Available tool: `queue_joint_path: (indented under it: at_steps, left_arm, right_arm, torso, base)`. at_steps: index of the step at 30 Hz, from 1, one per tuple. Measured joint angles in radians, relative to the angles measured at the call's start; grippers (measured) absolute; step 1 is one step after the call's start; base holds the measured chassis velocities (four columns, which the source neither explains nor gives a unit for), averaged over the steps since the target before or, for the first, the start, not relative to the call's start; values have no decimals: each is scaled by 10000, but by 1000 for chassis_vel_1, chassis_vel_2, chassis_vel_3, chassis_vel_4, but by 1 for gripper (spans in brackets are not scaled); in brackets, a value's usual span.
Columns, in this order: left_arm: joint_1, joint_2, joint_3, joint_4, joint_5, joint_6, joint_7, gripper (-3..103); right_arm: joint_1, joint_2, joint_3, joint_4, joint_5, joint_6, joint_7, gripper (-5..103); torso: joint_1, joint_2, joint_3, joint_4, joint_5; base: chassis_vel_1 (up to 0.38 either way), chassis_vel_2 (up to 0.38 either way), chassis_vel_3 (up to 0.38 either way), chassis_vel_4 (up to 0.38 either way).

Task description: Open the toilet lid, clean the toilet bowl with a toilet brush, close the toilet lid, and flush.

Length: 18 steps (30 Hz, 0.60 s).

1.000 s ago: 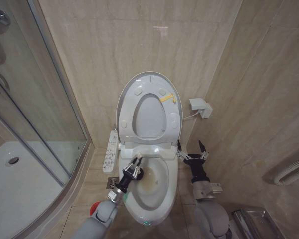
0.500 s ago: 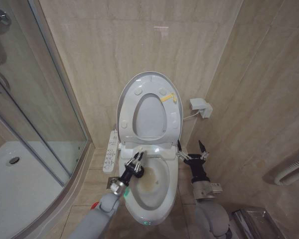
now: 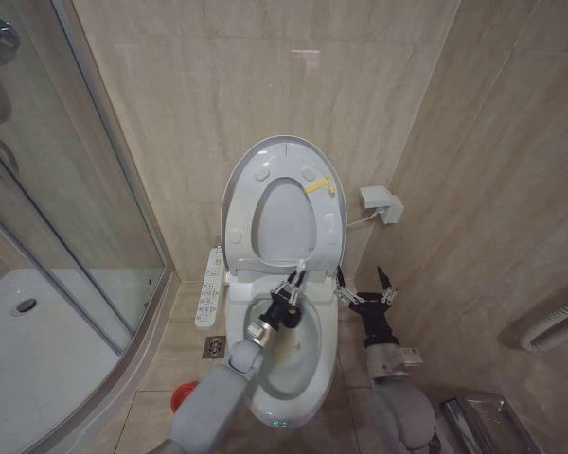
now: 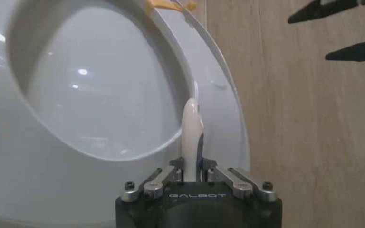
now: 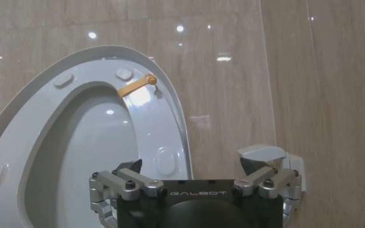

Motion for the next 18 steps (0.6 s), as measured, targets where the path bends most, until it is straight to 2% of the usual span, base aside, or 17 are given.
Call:
queue_joint_path:
  at_steps: [11, 13, 18]
  left_arm:
    - [-223, -1003, 112, 918, -163, -23, 283, 18]
    - [-221, -1072, 142, 1050, -243, -24, 319, 18]
    - [-369, -1098, 136, 1814, -330, -186, 604, 18]
  right_arm:
    - [0, 0, 0, -1, 0, 0, 0, 100]
    - [0, 0, 0, -1, 0, 0, 0, 100]
    - [0, 0, 0, -1, 0, 0, 0, 100]
  torso:
    - [0, 0, -1, -1, -2]
    - [0, 0, -1, -6, -6]
    - [-1, 1, -1, 0, -3]
  base:
    - [0, 0, 0, 0]
    - [0, 0, 0, 0]
    - [0, 0, 0, 0]
